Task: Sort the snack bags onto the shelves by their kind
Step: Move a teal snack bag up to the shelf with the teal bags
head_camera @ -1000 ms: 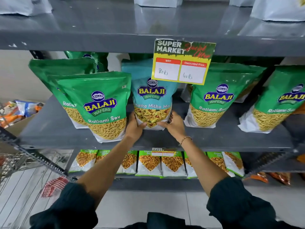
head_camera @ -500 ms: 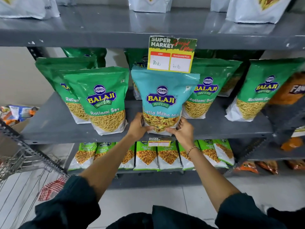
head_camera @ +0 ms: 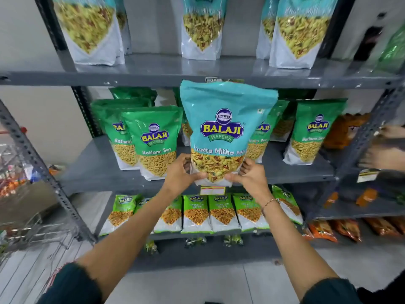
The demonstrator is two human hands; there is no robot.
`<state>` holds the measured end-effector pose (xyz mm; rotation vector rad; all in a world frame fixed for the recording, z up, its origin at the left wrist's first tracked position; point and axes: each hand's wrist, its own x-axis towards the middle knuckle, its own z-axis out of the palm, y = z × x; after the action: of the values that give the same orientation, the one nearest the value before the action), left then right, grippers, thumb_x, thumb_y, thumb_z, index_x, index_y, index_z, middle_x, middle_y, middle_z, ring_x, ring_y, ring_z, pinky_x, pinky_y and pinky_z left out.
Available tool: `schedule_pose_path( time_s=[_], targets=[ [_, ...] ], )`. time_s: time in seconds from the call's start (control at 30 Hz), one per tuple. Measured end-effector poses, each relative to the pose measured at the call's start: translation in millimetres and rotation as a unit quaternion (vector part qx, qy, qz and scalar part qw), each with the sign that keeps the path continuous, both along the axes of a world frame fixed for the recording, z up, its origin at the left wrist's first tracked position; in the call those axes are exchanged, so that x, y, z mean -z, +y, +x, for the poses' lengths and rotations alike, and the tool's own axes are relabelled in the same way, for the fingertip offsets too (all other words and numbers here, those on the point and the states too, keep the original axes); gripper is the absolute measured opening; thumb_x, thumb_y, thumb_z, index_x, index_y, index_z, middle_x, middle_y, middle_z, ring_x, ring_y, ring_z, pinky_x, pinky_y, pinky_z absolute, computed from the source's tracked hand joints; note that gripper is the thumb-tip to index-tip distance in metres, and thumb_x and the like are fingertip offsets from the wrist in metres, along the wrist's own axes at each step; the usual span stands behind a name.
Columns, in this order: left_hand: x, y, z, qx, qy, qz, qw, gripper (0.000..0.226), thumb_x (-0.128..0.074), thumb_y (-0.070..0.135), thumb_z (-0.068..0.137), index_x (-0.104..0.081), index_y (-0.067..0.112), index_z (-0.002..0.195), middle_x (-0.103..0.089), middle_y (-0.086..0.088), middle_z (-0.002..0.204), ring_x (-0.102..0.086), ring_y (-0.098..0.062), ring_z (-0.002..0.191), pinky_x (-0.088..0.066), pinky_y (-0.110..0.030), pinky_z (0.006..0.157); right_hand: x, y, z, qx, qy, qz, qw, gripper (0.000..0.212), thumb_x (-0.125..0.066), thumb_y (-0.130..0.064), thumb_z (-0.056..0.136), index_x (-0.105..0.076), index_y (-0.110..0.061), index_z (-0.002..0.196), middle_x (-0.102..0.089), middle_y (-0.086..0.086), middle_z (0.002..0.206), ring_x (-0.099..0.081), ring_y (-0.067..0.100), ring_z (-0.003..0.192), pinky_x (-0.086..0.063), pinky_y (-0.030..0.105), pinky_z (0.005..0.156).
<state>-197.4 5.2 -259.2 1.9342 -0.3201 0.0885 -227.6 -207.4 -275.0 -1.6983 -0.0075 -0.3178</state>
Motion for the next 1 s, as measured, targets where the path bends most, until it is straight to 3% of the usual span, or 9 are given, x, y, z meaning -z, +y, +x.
schedule_pose_path(
  time_s=[0.07,0.17,0.23,0.3,0.4,0.57,0.67,0.8,1.0],
  targets=[
    [-18.0,9.3,-6.8,-0.018,-0.030,0.016,0.999,0.064,-0.084,0.029,0.062,-0.052,0.010,0.115,-0.058,0.004,0.100,-0.059,-0.016,0.096,-0.048,-0.027,0.086,-22.1,5.7,-2.9,-0.013,-0.019,-0.001,1.000,0.049,-0.086,-0.010,0.052,-0.063,-0.024,0.093,-0.069,-0.003,0.097,-0.065,0.015,0.095,-0.052,0.023,0.081],
    [-46.7,21.7,-13.2,-0.025,-0.054,0.013,0.998,0.057,-0.083,0.029,0.062,-0.054,0.011,0.108,-0.060,0.007,0.092,-0.059,-0.011,0.086,-0.046,-0.012,0.073,-54.9,13.2,-2.9,-0.034,-0.044,-0.020,0.998,0.065,-0.087,-0.022,0.045,-0.064,-0.012,0.105,-0.070,0.003,0.105,-0.065,0.015,0.099,-0.052,0.025,0.086],
    [-68.8,29.8,-17.3,-0.031,-0.077,0.006,0.997,0.050,-0.083,0.027,0.063,-0.053,0.014,0.101,-0.058,0.012,0.084,-0.056,-0.001,0.076,-0.044,-0.007,0.064,-77.6,16.5,0.1,-0.046,-0.056,-0.026,0.997,0.058,-0.087,-0.012,0.050,-0.065,-0.010,0.103,-0.070,0.006,0.104,-0.066,0.016,0.097,-0.053,0.029,0.086],
    [-90.1,37.8,-19.0,-0.034,-0.090,0.003,0.995,0.048,-0.083,0.029,0.064,-0.054,0.015,0.099,-0.059,0.014,0.084,-0.055,0.002,0.078,-0.045,-0.011,0.066,-101.9,20.1,2.8,-0.059,-0.073,-0.039,0.995,0.046,-0.085,-0.004,0.054,-0.067,-0.017,0.094,-0.071,0.000,0.097,-0.068,0.012,0.090,-0.055,0.026,0.081],
    [-121.3,46.4,-16.8,-0.040,-0.109,-0.004,0.993,0.052,-0.085,0.034,0.060,-0.058,0.015,0.100,-0.068,0.006,0.091,-0.062,-0.009,0.084,-0.049,-0.024,0.074,-138.2,26.6,7.7,-0.073,-0.102,-0.057,0.991,0.043,-0.085,-0.006,0.053,-0.068,-0.022,0.088,-0.072,-0.005,0.092,-0.069,0.007,0.086,-0.055,0.020,0.076],
    [-171.1,52.9,-1.9,-0.049,-0.147,0.000,0.988,0.046,-0.085,0.037,0.059,-0.059,0.017,0.091,-0.061,0.011,0.076,-0.056,-0.008,0.071,-0.042,-0.020,0.062,-190.0,32.2,26.1,-0.079,-0.140,-0.071,0.984,0.045,-0.085,-0.008,0.053,-0.069,-0.016,0.095,-0.074,0.002,0.095,-0.069,0.013,0.087,-0.055,0.020,0.075],
    [-199.5,55.2,12.6,-0.051,-0.158,0.012,0.986,0.052,-0.082,0.045,0.057,-0.057,0.017,0.092,-0.063,0.007,0.080,-0.059,-0.013,0.076,-0.048,-0.027,0.069,-220.1,31.0,41.8,-0.087,-0.149,-0.083,0.981,0.038,-0.085,-0.010,0.056,-0.071,-0.017,0.090,-0.075,-0.001,0.090,-0.069,0.013,0.086,-0.057,0.025,0.076],
    [-234.6,53.5,36.9,-0.050,-0.166,0.035,0.984,0.064,-0.076,0.055,0.053,-0.054,0.016,0.098,-0.061,0.004,0.086,-0.058,-0.017,0.082,-0.049,-0.036,0.079,-255.0,29.2,66.9,-0.095,-0.160,-0.105,0.977,0.028,-0.083,-0.013,0.059,-0.071,-0.022,0.083,-0.075,-0.014,0.078,-0.068,0.004,0.080,-0.054,0.017,0.071],
    [-262.4,40.0,91.6,-0.030,-0.167,0.043,0.985,0.045,-0.080,0.045,0.063,-0.046,0.017,0.073,-0.050,0.011,0.065,-0.048,-0.008,0.063,-0.037,-0.026,0.060,-280.1,16.7,118.1,-0.082,-0.157,-0.116,0.977,0.033,-0.083,-0.018,0.059,-0.070,-0.016,0.089,-0.073,-0.001,0.091,-0.068,0.016,0.088,-0.054,0.033,0.083]
  ],
)
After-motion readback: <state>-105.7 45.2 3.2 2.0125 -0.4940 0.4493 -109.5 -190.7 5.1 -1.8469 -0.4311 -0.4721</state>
